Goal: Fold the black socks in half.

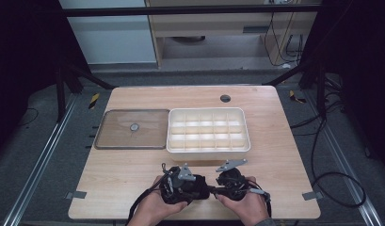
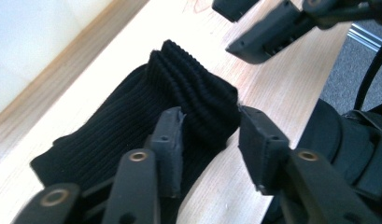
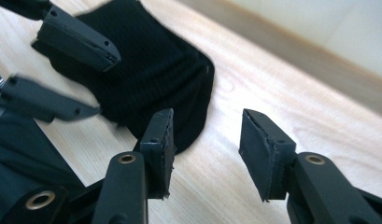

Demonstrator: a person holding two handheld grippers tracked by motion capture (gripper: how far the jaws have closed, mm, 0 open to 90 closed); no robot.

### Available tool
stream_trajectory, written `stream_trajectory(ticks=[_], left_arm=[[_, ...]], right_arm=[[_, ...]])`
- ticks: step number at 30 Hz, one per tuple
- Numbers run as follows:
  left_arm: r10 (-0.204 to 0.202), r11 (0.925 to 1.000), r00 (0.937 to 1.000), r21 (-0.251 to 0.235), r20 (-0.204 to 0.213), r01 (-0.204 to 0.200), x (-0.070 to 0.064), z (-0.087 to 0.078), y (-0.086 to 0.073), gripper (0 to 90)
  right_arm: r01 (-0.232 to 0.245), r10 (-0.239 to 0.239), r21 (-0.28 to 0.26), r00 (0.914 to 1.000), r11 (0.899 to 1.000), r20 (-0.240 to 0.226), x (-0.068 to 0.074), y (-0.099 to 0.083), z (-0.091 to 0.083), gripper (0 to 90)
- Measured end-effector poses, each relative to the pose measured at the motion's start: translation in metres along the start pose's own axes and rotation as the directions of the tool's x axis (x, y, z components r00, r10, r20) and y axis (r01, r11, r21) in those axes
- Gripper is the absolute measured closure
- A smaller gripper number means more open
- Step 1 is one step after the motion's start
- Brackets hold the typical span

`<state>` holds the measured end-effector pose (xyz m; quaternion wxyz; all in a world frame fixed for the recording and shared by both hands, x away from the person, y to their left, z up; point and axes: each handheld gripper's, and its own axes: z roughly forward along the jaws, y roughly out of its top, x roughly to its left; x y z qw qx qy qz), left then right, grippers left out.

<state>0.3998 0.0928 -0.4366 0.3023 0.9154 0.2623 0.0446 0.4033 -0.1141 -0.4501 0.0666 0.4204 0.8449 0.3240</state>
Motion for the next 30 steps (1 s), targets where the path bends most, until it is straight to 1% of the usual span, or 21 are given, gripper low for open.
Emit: stream_trajectory(ticks=[1, 2, 3, 4, 6, 9, 11, 12, 13, 14, 15, 16, 17, 19, 20, 21, 22, 27, 30], left_arm=[[-0.001, 1.0000, 0.9998, -0.007, -0.021, 0.000, 0.001, -0.006, -0.001, 51.4], [-0.001, 1.0000, 0.9998, -0.007, -0.021, 0.000, 0.001, -0.006, -0.001, 50.3], [-0.004, 0.9999, 0.9995, -0.010, -0.030, 0.003, 0.003, -0.010, -0.002, 47.7], [-0.008, 0.9999, 0.9991, -0.014, -0.041, 0.007, 0.005, -0.013, -0.004, 47.7], [-0.016, 0.9997, 0.9973, -0.017, -0.071, 0.015, 0.010, -0.020, -0.008, 39.9], [-0.061, 0.9980, 0.9934, -0.022, -0.097, 0.060, 0.022, -0.027, -0.019, 27.1], [-0.084, 0.9963, 0.9903, -0.026, -0.111, 0.081, 0.028, -0.031, -0.025, 17.6], [-0.102, 0.9945, 0.9887, -0.035, -0.110, 0.099, 0.032, -0.033, -0.031, 16.2], [-0.102, 0.9945, 0.9887, -0.035, -0.110, 0.099, 0.032, -0.033, -0.031, 15.1], [-0.114, 0.9933, 0.9869, -0.036, -0.115, 0.110, 0.034, -0.034, -0.035, 15.1], [-0.121, 0.9923, 0.9841, -0.042, -0.130, 0.116, 0.037, -0.035, -0.041, 15.1], [-0.121, 0.9923, 0.9841, -0.042, -0.130, 0.116, 0.037, -0.035, -0.041, 15.3], [-0.124, 0.9918, 0.9830, -0.050, -0.136, 0.118, 0.037, -0.035, -0.044, 15.3], [-0.130, 0.9908, 0.9828, -0.053, -0.131, 0.124, 0.039, -0.035, -0.050, 16.2], [-0.134, 0.9902, 0.9822, -0.057, -0.132, 0.128, 0.039, -0.035, -0.053, 17.3], [-0.133, 0.9904, 0.9822, -0.055, -0.133, 0.127, 0.040, -0.035, -0.054, 17.3], [-0.138, 0.9896, 0.9813, -0.060, -0.134, 0.131, 0.040, -0.034, -0.058, 19.4], [-0.137, 0.9897, 0.9820, -0.059, -0.130, 0.131, 0.040, -0.032, -0.063, 22.2], [-0.114, 0.9931, 0.9854, -0.040, -0.126, 0.110, 0.039, -0.027, -0.068, 24.3]], right_arm=[[-0.004, 0.004, -0.015, 0.9999, 1.000, 0.012, 0.003, 0.005, -0.004, 52.7], [-0.004, 0.004, -0.015, 0.9999, 1.000, 0.012, 0.003, 0.005, -0.004, 52.7], [-0.002, 0.002, -0.037, 0.9998, 0.999, 0.018, 0.006, 0.011, -0.008, 52.6], [-0.002, 0.002, -0.037, 0.9998, 0.999, 0.018, 0.006, 0.011, -0.008, 52.6], [0.006, -0.005, -0.055, 0.9998, 0.998, 0.021, 0.011, 0.019, -0.011, 51.3], [0.022, -0.020, -0.057, 0.9993, 0.998, 0.031, 0.018, 0.029, -0.009, 50.2], [0.021, -0.019, -0.048, 0.9993, 0.999, 0.031, 0.023, 0.036, -0.002, 48.1], [0.024, -0.023, -0.042, 0.9990, 0.999, 0.039, 0.024, 0.038, 0.001, 47.4], [0.021, -0.019, -0.037, 0.9990, 0.999, 0.041, 0.026, 0.039, 0.004, 47.0], [0.021, -0.019, -0.037, 0.9990, 0.999, 0.041, 0.026, 0.039, 0.004, 47.0], [0.018, -0.016, -0.027, 0.9985, 0.999, 0.052, 0.026, 0.042, 0.012, 46.4], [0.018, -0.016, -0.027, 0.9985, 0.999, 0.052, 0.026, 0.042, 0.012, 46.4], [0.012, -0.011, -0.025, 0.9987, 1.000, 0.051, 0.027, 0.043, 0.015, 46.4], [0.012, -0.011, -0.015, 0.9977, 1.000, 0.066, 0.027, 0.045, 0.022, 46.5], [0.006, -0.006, -0.008, 0.9970, 1.000, 0.078, 0.026, 0.046, 0.029, 46.8], [0.006, -0.006, -0.008, 0.9970, 1.000, 0.078, 0.026, 0.046, 0.029, 46.8], [-0.001, 0.001, 0.003, 0.9965, 1.000, 0.084, 0.025, 0.046, 0.033, 46.8], [-0.006, 0.004, 0.026, 0.9959, 1.000, 0.091, 0.022, 0.045, 0.042, 47.7], [-0.013, 0.010, 0.032, 0.9957, 0.999, 0.092, 0.018, 0.041, 0.044, 49.4]])
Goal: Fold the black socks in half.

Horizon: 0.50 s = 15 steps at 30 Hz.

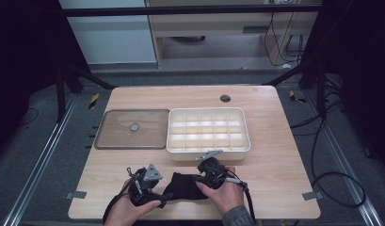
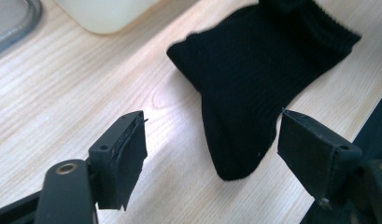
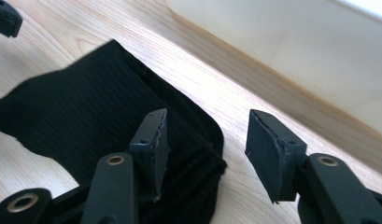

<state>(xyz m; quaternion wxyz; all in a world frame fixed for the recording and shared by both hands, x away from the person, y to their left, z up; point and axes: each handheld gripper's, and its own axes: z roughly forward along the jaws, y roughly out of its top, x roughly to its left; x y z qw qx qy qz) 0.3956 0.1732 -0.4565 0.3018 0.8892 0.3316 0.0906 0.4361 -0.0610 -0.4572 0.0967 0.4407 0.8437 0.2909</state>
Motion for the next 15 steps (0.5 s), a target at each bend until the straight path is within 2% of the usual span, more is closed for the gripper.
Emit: stream_trajectory(ticks=[4, 5, 9, 10, 12, 15], left_arm=[[0.009, 0.9999, 0.9998, 0.014, 0.015, -0.009, -0.001, 0.004, -0.005, 26.8], [0.000, 0.9999, 0.9996, 0.012, 0.029, 0.000, -0.001, 0.006, -0.006, 29.9], [0.007, 0.9997, 0.9991, 0.022, 0.043, -0.008, -0.002, 0.007, -0.006, 34.5], [0.009, 0.9996, 0.9988, 0.024, 0.047, -0.011, -0.002, 0.009, -0.005, 40.1], [0.008, 0.9994, 0.9986, 0.033, 0.053, -0.010, -0.001, 0.010, -0.004, 41.5], [0.013, 0.9992, 0.9981, 0.038, 0.060, -0.015, -0.002, 0.012, -0.003, 49.4]], right_arm=[[-0.004, 0.004, 0.001, 0.9999, 1.000, -0.012, -0.004, -0.006, 0.001, 51.8], [-0.010, 0.010, 0.001, 0.9998, 1.000, -0.018, -0.004, -0.008, 0.000, 52.9], [-0.008, 0.008, -0.002, 0.9997, 1.000, -0.023, -0.004, -0.010, -0.001, 53.4], [0.002, -0.002, -0.002, 0.9997, 1.000, -0.024, -0.005, -0.011, -0.002, 53.1], [0.000, 0.000, 0.002, 0.9997, 1.000, -0.024, -0.005, -0.011, -0.002, 52.8], [-0.009, 0.010, 0.008, 0.9996, 1.000, -0.028, -0.006, -0.013, -0.001, 51.5]])
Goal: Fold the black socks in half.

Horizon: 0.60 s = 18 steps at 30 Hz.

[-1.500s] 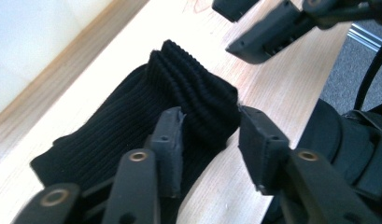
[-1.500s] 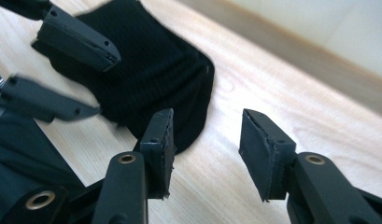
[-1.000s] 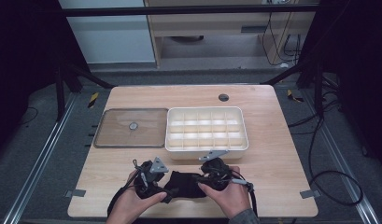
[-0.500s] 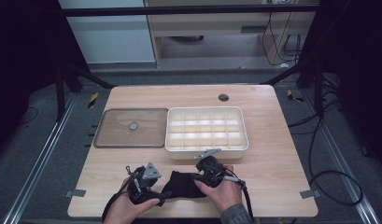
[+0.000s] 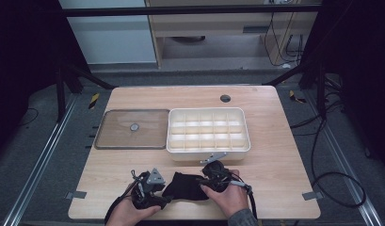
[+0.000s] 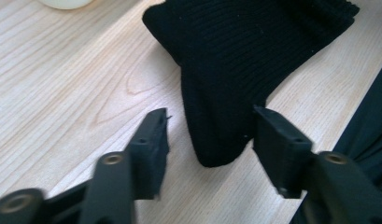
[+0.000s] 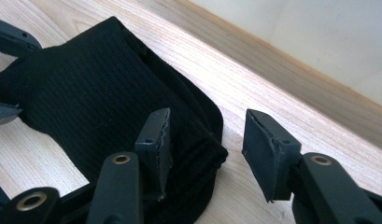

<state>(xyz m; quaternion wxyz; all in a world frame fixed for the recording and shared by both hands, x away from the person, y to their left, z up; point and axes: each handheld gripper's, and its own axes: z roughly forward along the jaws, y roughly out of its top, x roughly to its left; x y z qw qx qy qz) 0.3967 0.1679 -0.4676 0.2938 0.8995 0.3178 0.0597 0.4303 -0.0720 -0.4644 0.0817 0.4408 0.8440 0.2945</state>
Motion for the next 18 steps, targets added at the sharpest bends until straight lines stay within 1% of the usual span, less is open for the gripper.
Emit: stream_trajectory(ticks=[2, 3, 6, 7, 8, 9, 10, 13, 18], left_arm=[[0.005, 0.9999, 1.0000, 0.010, 0.006, -0.005, 0.000, 0.002, 0.001, 54.2], [0.005, 0.9999, 1.0000, 0.016, 0.008, -0.005, 0.000, 0.003, 0.002, 56.2], [0.011, 0.9996, 0.9997, 0.027, 0.022, -0.011, 0.001, 0.006, 0.004, 62.5], [0.013, 0.9994, 0.9995, 0.033, 0.028, -0.014, 0.001, 0.007, 0.005, 66.7], [0.014, 0.9993, 0.9995, 0.035, 0.027, -0.015, 0.001, 0.007, 0.006, 69.1], [0.018, 0.9993, 0.9995, 0.034, 0.025, -0.019, 0.001, 0.008, 0.006, 74.6], [0.024, 0.9989, 0.9993, 0.040, 0.027, -0.025, 0.001, 0.008, 0.007, 74.6], [0.031, 0.9979, 0.9991, 0.055, 0.029, -0.033, 0.001, 0.011, 0.008, 79.6], [0.023, 0.9981, 0.9995, 0.056, 0.021, -0.024, 0.002, 0.011, 0.010, 81.9]], right_arm=[[0.010, -0.010, 0.005, 0.9999, 1.000, 0.000, -0.001, -0.001, 0.001, 50.8], [0.004, -0.004, 0.010, 1.0000, 1.000, -0.002, 0.000, -0.002, 0.002, 50.3], [0.013, -0.013, 0.019, 0.9999, 1.000, 0.000, 0.000, -0.003, 0.003, 49.2], [0.025, -0.025, 0.022, 0.9997, 0.999, 0.003, 0.000, -0.004, 0.004, 48.8], [0.022, -0.022, 0.028, 0.9997, 0.999, 0.003, 0.001, -0.005, 0.004, 48.6], [0.024, -0.024, 0.028, 0.9997, 0.999, 0.004, 0.001, -0.006, 0.003, 47.7], [0.024, -0.024, 0.028, 0.9997, 0.999, 0.004, 0.001, -0.006, 0.003, 47.7], [0.038, -0.039, 0.036, 0.9992, 0.999, 0.008, 0.002, -0.006, 0.001, 45.1], [0.071, -0.072, 0.052, 0.9972, 0.996, 0.022, 0.005, -0.008, -0.003, 45.6]])
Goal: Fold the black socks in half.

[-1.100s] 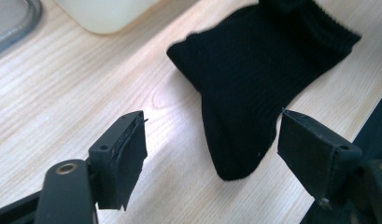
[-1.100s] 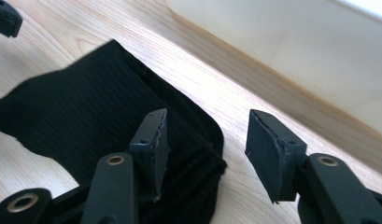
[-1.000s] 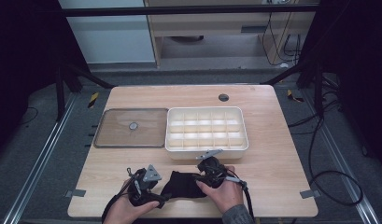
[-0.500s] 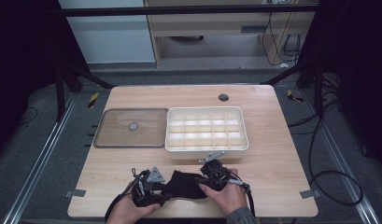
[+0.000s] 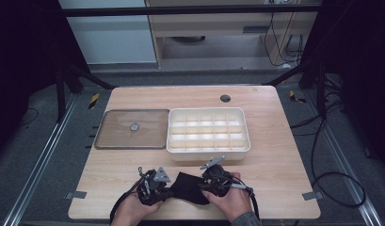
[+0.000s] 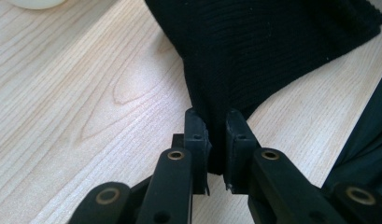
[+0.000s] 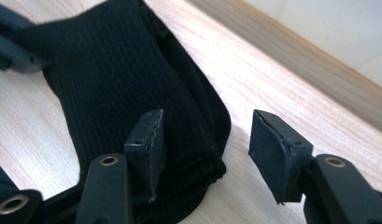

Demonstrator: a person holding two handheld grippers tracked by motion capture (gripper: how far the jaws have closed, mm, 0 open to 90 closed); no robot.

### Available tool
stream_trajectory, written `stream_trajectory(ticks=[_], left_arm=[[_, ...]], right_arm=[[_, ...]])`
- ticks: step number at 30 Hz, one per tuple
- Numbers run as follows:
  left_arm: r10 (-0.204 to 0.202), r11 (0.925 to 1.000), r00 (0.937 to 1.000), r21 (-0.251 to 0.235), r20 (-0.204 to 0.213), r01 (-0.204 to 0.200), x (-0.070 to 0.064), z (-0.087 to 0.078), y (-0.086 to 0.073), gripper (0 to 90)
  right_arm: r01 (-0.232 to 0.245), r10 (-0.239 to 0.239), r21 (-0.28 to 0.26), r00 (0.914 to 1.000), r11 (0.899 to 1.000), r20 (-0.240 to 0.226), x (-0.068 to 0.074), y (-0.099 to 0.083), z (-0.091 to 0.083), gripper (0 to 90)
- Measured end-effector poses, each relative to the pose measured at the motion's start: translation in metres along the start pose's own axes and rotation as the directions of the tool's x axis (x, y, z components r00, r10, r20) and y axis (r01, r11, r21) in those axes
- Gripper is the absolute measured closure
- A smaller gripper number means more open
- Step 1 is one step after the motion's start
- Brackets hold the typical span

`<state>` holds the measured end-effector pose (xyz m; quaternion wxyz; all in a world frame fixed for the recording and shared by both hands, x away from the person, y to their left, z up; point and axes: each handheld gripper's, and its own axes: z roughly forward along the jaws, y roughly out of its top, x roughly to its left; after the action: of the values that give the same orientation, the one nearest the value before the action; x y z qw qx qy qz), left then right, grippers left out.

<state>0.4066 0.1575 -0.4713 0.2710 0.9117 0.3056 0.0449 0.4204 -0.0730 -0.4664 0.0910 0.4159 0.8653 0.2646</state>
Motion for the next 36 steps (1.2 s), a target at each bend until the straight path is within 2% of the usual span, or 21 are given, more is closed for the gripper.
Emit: stream_trajectory(ticks=[3, 8, 10, 11, 20, 36], left_arm=[[-0.013, 0.9999, 0.9999, -0.004, 0.004, 0.013, 0.003, -0.002, 0.000, 82.3], [-0.014, 0.9999, 0.9999, -0.010, 0.006, 0.014, 0.005, -0.004, -0.001, 82.4], [-0.015, 0.9998, 0.9999, -0.015, 0.006, 0.015, 0.005, -0.005, -0.001, 82.4], [-0.015, 0.9997, 0.9999, -0.018, 0.006, 0.015, 0.005, -0.006, 0.000, 82.5], [0.001, 0.9997, 1.0000, -0.026, 0.001, -0.001, 0.002, -0.012, 0.002, 82.5], [0.016, 0.9994, 0.9999, -0.031, 0.007, -0.016, -0.003, -0.018, 0.003, 82.6]], right_arm=[[0.003, -0.003, 0.007, 1.0000, 1.000, 0.005, 0.001, -0.002, 0.001, 45.8], [0.007, -0.007, 0.006, 0.9999, 1.000, 0.011, 0.001, -0.004, 0.005, 46.8], [0.005, -0.005, 0.008, 1.0000, 1.000, 0.000, 0.001, -0.005, 0.005, 49.1], [0.009, -0.009, 0.007, 0.9999, 1.000, -0.012, 0.001, -0.005, 0.006, 53.6], [0.004, -0.003, 0.009, 0.9984, 1.000, -0.057, 0.001, -0.005, 0.009, 64.4], [0.001, 0.000, 0.020, 0.9977, 1.000, -0.067, -0.001, -0.003, 0.009, 65.5]])
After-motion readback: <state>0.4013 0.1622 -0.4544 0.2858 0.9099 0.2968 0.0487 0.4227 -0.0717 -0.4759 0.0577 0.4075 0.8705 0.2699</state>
